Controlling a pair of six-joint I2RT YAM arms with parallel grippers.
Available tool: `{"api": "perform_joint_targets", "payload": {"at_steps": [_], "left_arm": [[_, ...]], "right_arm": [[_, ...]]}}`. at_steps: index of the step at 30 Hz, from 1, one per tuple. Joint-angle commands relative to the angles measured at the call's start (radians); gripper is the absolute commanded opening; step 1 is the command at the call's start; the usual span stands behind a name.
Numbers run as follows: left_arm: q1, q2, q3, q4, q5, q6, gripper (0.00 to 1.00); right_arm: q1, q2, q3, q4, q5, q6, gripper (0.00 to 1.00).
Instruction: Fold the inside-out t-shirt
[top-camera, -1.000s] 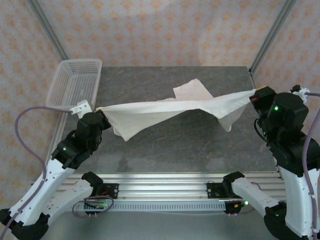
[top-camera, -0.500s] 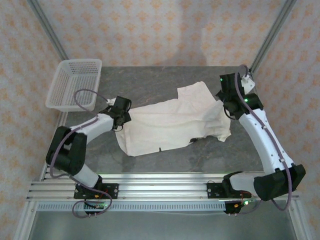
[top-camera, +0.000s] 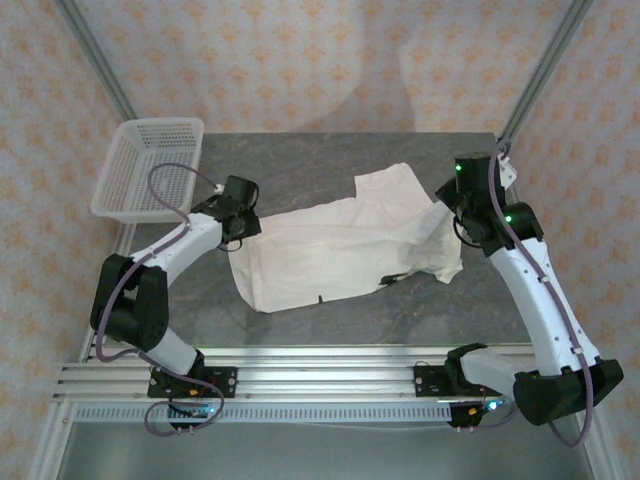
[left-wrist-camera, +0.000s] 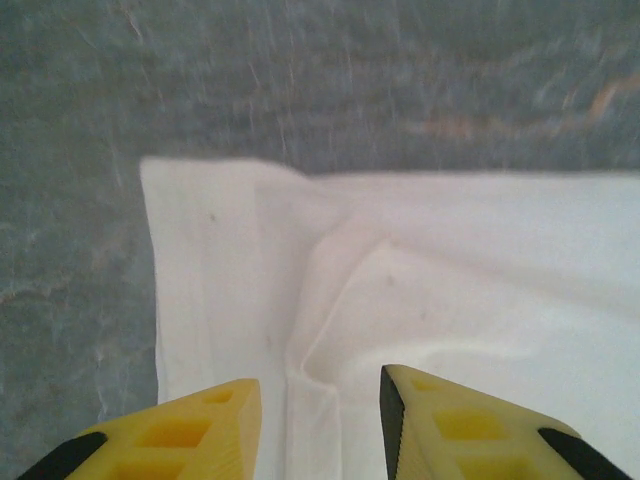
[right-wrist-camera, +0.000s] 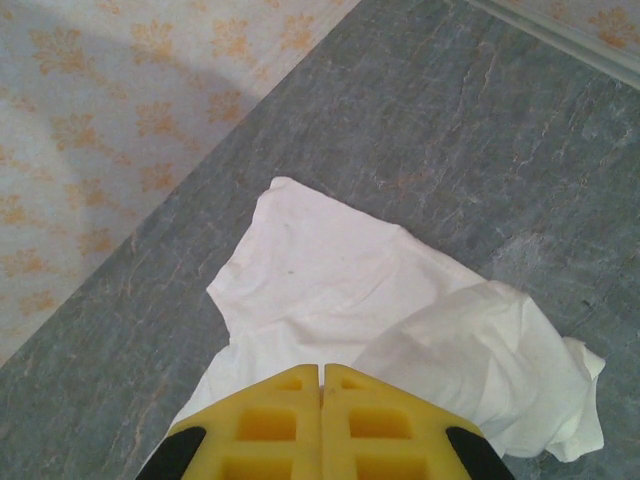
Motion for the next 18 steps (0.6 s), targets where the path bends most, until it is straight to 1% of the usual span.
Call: {"api": "perform_joint_targets", "payload": {"at_steps": [1, 4, 7, 10, 12, 18], "left_arm": [[-0.049, 0.078, 0.060, -0.156, -0.028, 0.080, 0.36], [-0.085, 0.158, 0.099, -0.185, -0.056, 0.088, 0.36], [-0.084, 0.205, 0.100, -0.171, -0.101, 0.068, 0.36], [-0.081, 0.224, 0.093, -0.135, -0.137, 0.065, 0.37], [-0.077, 0.236, 0.094, -0.116, -0.134, 0.073, 0.37], [-0.056, 0.226, 0.081, -0.138, -0.191, 0.064, 0.34]], "right_arm": [[-0.003, -0.006, -0.015, 0.030, -0.020, 0.008, 0.00], [-0.003, 0.005, -0.010, 0.033, -0.021, 0.002, 0.00], [-0.003, 0.013, -0.010, 0.037, -0.029, -0.004, 0.00], [-0.003, 0.020, -0.011, 0.037, -0.031, -0.015, 0.00], [-0.003, 0.025, -0.011, 0.035, -0.029, -0.023, 0.00], [-0.003, 0.030, -0.011, 0.037, -0.029, -0.023, 0.00]]}}
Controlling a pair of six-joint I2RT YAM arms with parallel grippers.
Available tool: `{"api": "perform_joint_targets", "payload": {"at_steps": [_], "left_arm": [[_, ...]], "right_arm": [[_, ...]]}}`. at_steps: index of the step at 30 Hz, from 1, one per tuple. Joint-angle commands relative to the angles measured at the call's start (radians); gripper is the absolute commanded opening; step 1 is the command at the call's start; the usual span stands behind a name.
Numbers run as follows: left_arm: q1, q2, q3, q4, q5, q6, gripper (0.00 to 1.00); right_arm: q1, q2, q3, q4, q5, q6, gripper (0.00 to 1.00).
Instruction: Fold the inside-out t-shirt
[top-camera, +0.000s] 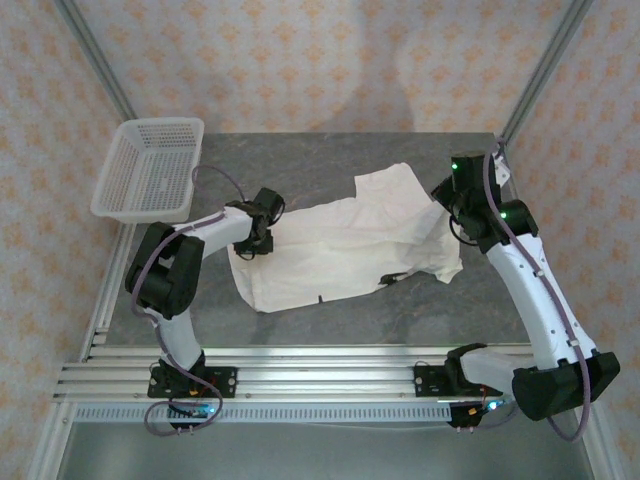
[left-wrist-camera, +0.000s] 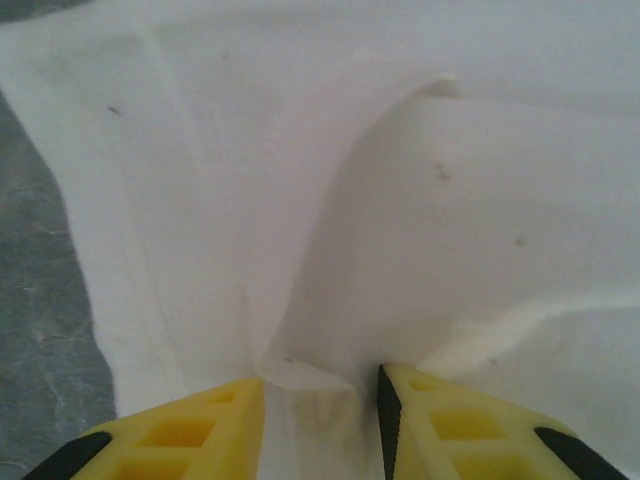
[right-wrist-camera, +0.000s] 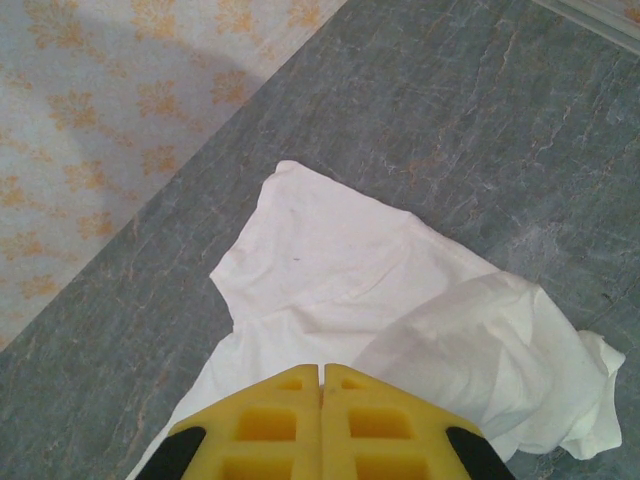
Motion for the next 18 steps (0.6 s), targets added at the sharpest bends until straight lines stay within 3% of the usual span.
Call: {"api": "perform_joint_targets", "payload": {"at_steps": [1, 18], "left_arm": [[0.025, -0.022, -0.005, -0.026, -0.085, 0.003, 0.33], [0.063, -0.075, -0.061, 0.082, -0.024, -0.023, 0.03]], "right_arm": [[-0.004, 0.003, -0.005, 0.014, 0.004, -0.018, 0.00], [-0.004, 0.000, 0.017, 0.002, -0.007, -0.009, 0.00]]}}
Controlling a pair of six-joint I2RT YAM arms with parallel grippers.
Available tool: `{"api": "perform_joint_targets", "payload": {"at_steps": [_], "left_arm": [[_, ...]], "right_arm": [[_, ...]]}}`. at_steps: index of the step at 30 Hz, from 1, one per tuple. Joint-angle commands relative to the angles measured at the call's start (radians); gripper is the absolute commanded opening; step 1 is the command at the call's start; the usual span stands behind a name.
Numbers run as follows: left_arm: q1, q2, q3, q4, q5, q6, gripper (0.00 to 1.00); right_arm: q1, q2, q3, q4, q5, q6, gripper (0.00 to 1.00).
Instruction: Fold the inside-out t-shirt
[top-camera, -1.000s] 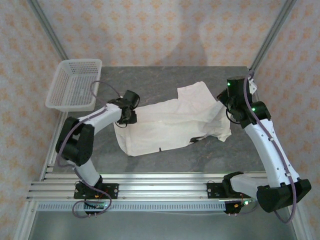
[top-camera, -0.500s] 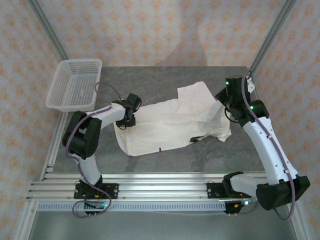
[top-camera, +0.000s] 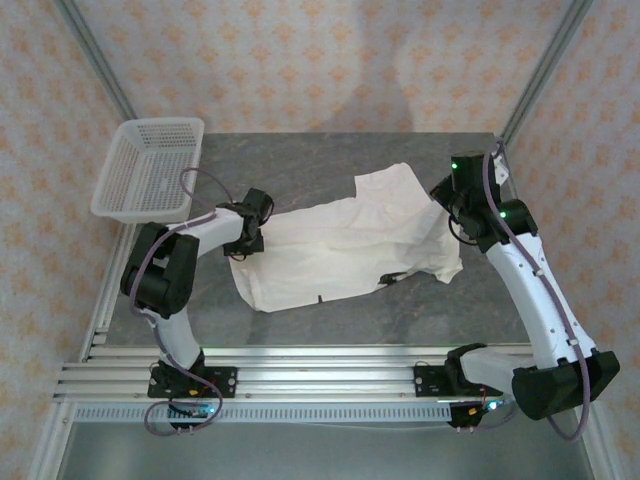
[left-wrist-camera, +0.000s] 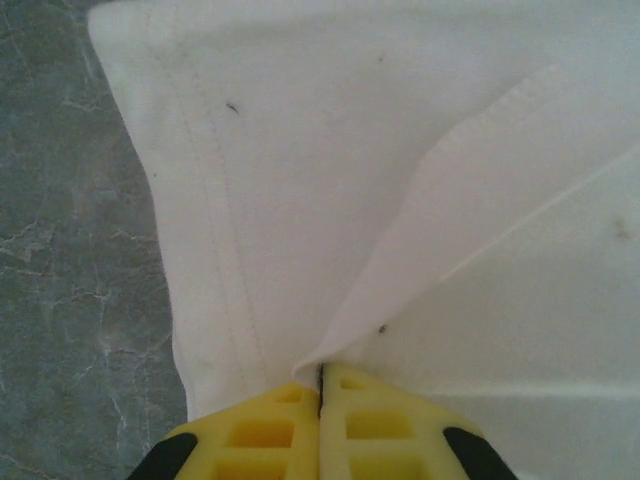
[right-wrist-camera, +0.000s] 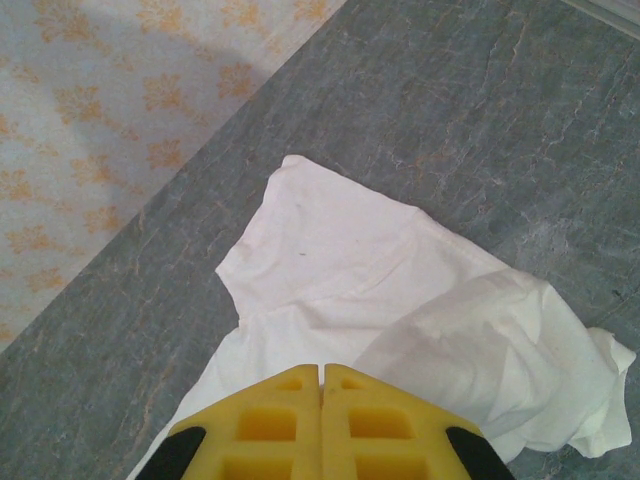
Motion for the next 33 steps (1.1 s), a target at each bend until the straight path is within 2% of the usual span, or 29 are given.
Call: {"api": "perform_joint_targets", "payload": {"at_steps": [1, 6, 10, 15, 17, 20, 24, 33], "left_arm": [[0.002, -0.060, -0.003, 0.032, -0.022, -0.019, 0.01], [0.002, -0.178, 0.007, 0.007, -0.048, -0.018, 0.00], [0.031, -0.368, 0.070, -0.044, -0.060, -0.016, 0.00], [0.179, -0.631, 0.314, -0.088, 0.068, -0.025, 0.00], [0.243, -0.700, 0.449, -0.097, 0.131, -0.058, 0.00], [0.262, -0.763, 0.584, -0.074, 0.183, -0.075, 0.00], [0.262, -0.785, 0.707, -0.103, 0.219, -0.085, 0.00], [0.262, -0.860, 0.781, -0.104, 0.193, -0.079, 0.00]], "right_arm": [[-0.003, -0.004, 0.020, -0.002, 0.008, -0.009, 0.00], [-0.004, -0.011, 0.058, -0.015, -0.001, -0.012, 0.00], [-0.003, -0.015, 0.173, -0.032, 0.022, -0.027, 0.00], [-0.003, 0.008, 0.603, -0.101, 0.138, -0.090, 0.00], [-0.003, -0.016, 0.717, -0.077, 0.167, -0.081, 0.00], [-0.003, -0.086, 0.718, 0.016, 0.157, -0.038, 0.00], [-0.003, -0.107, 0.762, 0.050, 0.106, -0.019, 0.00], [-0.003, -0.030, 1.021, -0.014, 0.020, -0.032, 0.00]]}}
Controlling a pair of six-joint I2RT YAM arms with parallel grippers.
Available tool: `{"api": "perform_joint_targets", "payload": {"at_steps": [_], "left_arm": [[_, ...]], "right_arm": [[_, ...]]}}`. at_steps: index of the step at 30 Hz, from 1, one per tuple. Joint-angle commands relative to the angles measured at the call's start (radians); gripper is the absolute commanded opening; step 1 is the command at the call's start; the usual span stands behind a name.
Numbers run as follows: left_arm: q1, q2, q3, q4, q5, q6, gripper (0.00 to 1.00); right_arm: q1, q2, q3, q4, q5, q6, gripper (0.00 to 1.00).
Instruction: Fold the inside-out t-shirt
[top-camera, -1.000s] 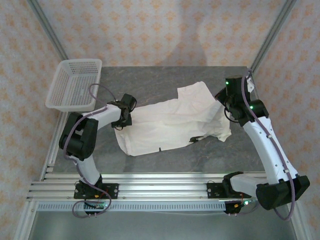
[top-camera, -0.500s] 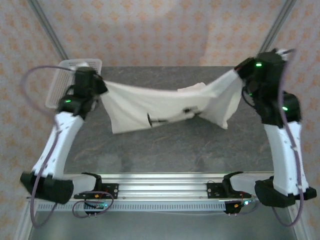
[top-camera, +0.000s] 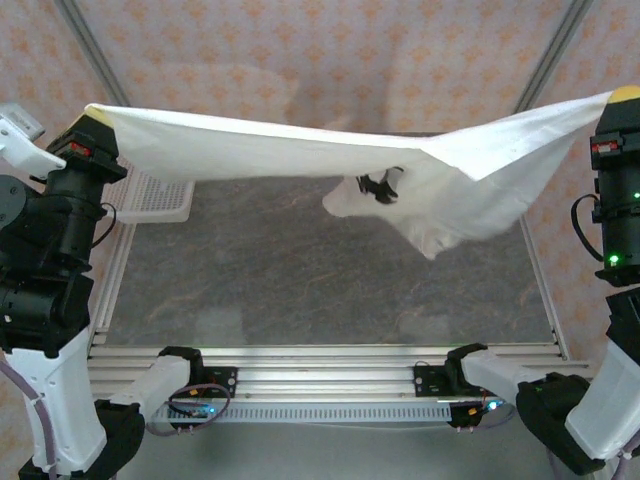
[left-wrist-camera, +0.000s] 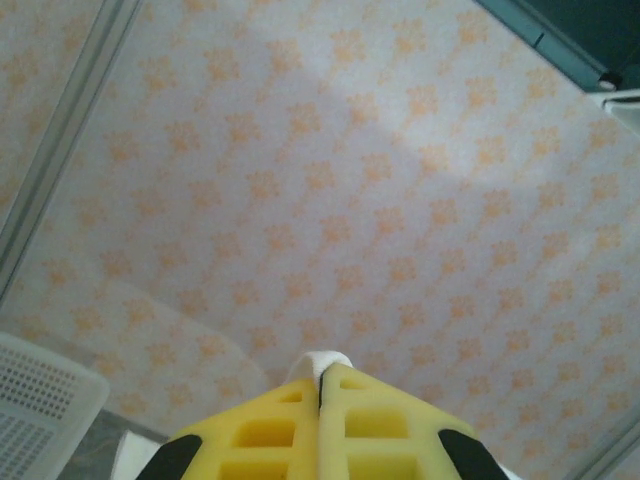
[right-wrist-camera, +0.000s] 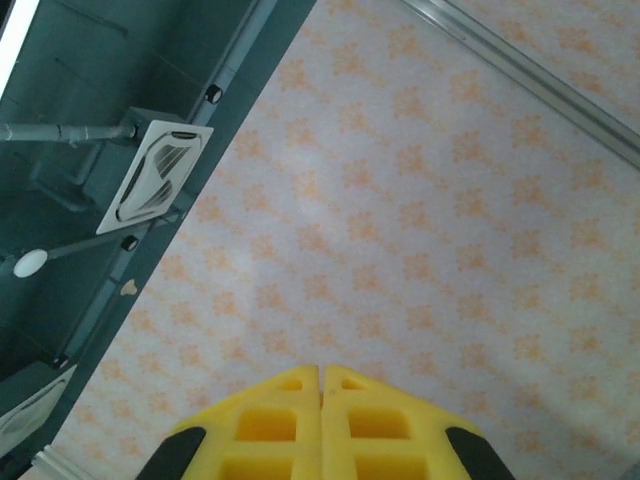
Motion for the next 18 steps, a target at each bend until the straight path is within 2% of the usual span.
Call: {"api": "perform_joint_targets", "payload": {"at_steps": [1, 7, 10, 12, 18], "left_arm": [[0.002, -0.024, 0.031, -0.021, -0.007, -0.002, 0.00], [0.002, 0.018, 0.071, -0.003, -0.055, 0.007, 0.00], [0.002, 0.104, 0.106, 0.021, -0.032, 0.002, 0.00], [0.002, 0.174, 0.118, 0.063, -0.013, -0.006, 0.00], [0.002, 0.397, 0.228, 0.169, 0.002, 0.026, 0.00]], "right_arm": [[-0.003, 0.025, 0.062, 0.000, -0.044, 0.001, 0.00], [-0.003, 0.062, 0.096, 0.052, 0.001, -0.029, 0.00], [-0.003, 0.159, 0.115, 0.117, 0.017, -0.073, 0.00], [-0.003, 0.255, 0.168, 0.148, 0.037, -0.111, 0.00], [-0.003, 0.632, 0.504, 0.260, 0.070, -0.256, 0.00]]}}
